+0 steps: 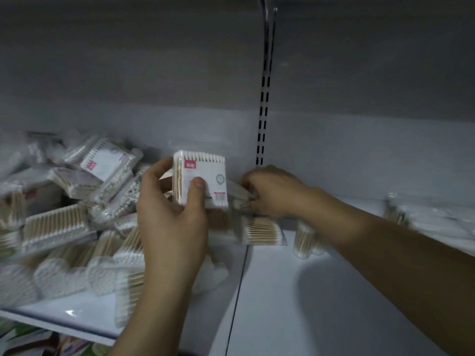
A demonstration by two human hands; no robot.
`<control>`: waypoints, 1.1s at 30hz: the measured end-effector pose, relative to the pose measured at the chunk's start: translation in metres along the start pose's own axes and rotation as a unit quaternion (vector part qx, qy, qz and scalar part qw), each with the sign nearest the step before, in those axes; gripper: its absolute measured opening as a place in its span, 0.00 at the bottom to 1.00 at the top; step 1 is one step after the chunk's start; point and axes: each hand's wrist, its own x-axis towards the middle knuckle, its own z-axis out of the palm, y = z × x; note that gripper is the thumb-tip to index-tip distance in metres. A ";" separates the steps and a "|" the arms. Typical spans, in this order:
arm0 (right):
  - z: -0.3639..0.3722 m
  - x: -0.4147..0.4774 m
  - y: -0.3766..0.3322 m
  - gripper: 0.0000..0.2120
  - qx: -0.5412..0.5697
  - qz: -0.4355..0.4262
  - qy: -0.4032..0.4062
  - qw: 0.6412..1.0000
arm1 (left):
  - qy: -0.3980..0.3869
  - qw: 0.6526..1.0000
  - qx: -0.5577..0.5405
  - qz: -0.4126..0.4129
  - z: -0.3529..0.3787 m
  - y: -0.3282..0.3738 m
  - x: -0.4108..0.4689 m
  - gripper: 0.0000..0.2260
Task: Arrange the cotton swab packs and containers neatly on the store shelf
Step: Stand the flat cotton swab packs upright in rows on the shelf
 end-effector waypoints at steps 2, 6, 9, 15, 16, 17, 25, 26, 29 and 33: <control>-0.008 -0.006 0.007 0.12 0.023 0.004 0.041 0.999 | -0.006 1.000 -0.020 -0.013 0.001 -0.001 0.000 0.13; -0.025 -0.030 0.017 0.13 0.171 0.023 0.146 0.974 | -0.019 0.998 -0.053 -0.025 0.004 -0.002 -0.002 0.10; -0.041 -0.052 0.013 0.10 0.381 0.055 0.202 0.901 | -0.037 0.998 -0.047 -0.024 0.009 -0.004 -0.004 0.14; -0.041 -0.068 -0.018 0.07 0.594 0.046 0.156 0.788 | -0.112 0.982 -0.136 -0.075 0.019 0.011 -0.018 0.11; -0.039 -0.066 -0.022 0.06 0.566 0.040 0.162 0.808 | -0.120 0.978 -0.145 -0.085 0.021 0.013 -0.019 0.16; -0.036 -0.063 -0.023 0.05 0.533 0.037 0.176 0.827 | -0.125 0.979 -0.141 -0.083 0.021 0.013 -0.019 0.20; -0.003 -0.009 0.025 0.14 0.011 0.059 0.032 0.998 | -0.098 0.985 -0.114 -0.080 0.012 0.002 -0.012 0.14; 0.000 -0.006 0.024 0.16 -0.039 0.049 0.011 0.998 | -0.098 0.985 -0.117 -0.078 0.012 0.002 -0.012 0.14; 0.001 -0.001 0.014 0.16 -0.091 0.012 -0.033 0.995 | -0.103 0.982 -0.139 -0.079 0.013 0.004 -0.011 0.16; 0.004 0.000 0.015 0.15 -0.035 0.018 -0.106 0.994 | -0.102 0.980 -0.152 -0.078 0.011 0.006 -0.012 0.21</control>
